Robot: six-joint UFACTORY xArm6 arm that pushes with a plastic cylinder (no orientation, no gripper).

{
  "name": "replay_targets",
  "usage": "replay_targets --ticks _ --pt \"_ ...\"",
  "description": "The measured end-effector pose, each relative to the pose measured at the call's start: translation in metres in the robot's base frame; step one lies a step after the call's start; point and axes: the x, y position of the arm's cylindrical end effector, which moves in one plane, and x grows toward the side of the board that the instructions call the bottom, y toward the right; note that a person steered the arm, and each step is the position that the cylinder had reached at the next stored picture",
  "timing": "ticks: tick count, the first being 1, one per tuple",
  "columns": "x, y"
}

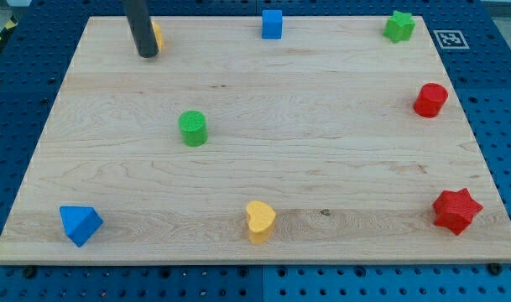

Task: Move the yellow hexagon to the top left

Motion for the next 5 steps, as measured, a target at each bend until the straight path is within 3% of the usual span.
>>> replay_targets --ticks 5 --pt "-0.053 0.005"
